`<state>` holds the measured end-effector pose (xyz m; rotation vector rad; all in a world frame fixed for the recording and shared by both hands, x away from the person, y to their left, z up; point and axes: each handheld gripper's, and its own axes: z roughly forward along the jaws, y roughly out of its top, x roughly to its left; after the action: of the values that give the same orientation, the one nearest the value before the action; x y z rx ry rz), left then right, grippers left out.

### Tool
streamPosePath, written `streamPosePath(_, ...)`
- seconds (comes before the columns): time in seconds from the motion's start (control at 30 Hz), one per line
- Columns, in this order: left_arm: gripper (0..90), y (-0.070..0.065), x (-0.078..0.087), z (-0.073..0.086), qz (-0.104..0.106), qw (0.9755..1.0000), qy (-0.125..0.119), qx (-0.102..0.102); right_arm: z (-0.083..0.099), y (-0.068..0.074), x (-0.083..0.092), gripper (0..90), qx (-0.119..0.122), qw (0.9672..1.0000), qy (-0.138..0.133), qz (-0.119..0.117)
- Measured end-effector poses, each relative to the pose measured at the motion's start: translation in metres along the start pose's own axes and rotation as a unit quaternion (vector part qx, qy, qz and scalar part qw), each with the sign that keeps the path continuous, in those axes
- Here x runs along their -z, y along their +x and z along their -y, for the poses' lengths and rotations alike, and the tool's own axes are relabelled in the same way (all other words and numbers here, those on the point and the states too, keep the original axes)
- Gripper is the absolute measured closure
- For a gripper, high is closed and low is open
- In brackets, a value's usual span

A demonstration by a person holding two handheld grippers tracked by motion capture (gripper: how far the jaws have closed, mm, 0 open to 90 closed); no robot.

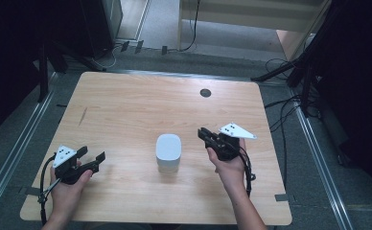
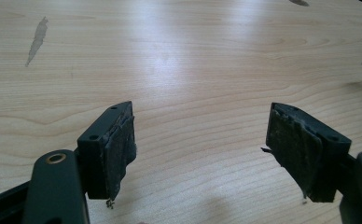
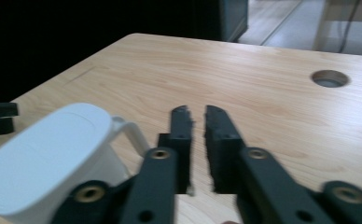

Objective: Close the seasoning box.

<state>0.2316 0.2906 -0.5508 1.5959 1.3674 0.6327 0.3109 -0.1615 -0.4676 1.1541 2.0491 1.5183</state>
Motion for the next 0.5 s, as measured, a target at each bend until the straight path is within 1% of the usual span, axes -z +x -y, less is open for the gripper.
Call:
streamPosePath(0.03,24.0,0.0,0.0,0.0,0.0,1.0,0.0,0.0,0.002,-0.003,0.003,64.9,0.0,1.0,-0.004,0.008)
streamPosePath(0.07,24.0,0.0,0.0,0.0,0.0,1.0,0.0,-0.001,0.007,-0.008,0.008,42.0,-0.002,0.9996,-0.009,0.028)
streamPosePath(0.1,24.0,0.0,0.0,0.0,0.0,1.0,0.001,-0.002,0.01,-0.01,0.01,34.5,-0.002,0.9993,-0.005,0.037)
streamPosePath(0.13,24.0,0.0,0.0,0.0,0.0,1.0,0.001,-0.002,0.013,-0.013,0.013,34.5,-0.005,0.9991,-0.005,0.041)
streamPosePath(0.17,24.0,0.0,0.0,0.0,-0.001,1.0,0.001,-0.002,0.013,-0.013,0.013,28.2,-0.005,0.9991,-0.005,0.041)
streamPosePath(0.2,24.1,0.0,0.0,0.0,-0.001,1.0,0.001,-0.001,0.015,-0.016,0.015,23.1,-0.007,0.9989,-0.006,0.047)
streamPosePath(0.23,24.1,-0.001,0.0,0.0,-0.001,1.0,0.001,-0.002,0.018,-0.018,0.018,20.2,-0.009,0.9986,-0.005,0.051)
streamPosePath(0.27,24.1,-0.001,0.0,0.0,-0.002,1.0,0.001,-0.003,0.024,-0.024,0.024,17.9,-0.016,0.9979,-0.002,0.063)
streamPosePath(0.3,24.2,-0.001,0.0,0.0,-0.003,1.0,0.002,-0.003,0.027,-0.027,0.026,17.5,-0.019,0.9976,-0.002,0.067)
streamPosePath(0.33,24.2,-0.001,0.0,0.0,-0.003,1.0,0.002,-0.003,0.027,-0.027,0.026,17.5,-0.019,0.9976,-0.002,0.067)
streamPosePath(0.4,24.2,-0.001,0.0,0.0,-0.003,1.0,0.001,-0.003,0.035,-0.033,0.032,16.7,-0.027,0.9968,0.002,0.075)
streamPosePath(0.5,24.2,-0.001,0.0,0.0,-0.004,1.0,0.0,-0.005,0.047,-0.042,0.041,16.7,-0.03,0.9951,0.01,0.093)
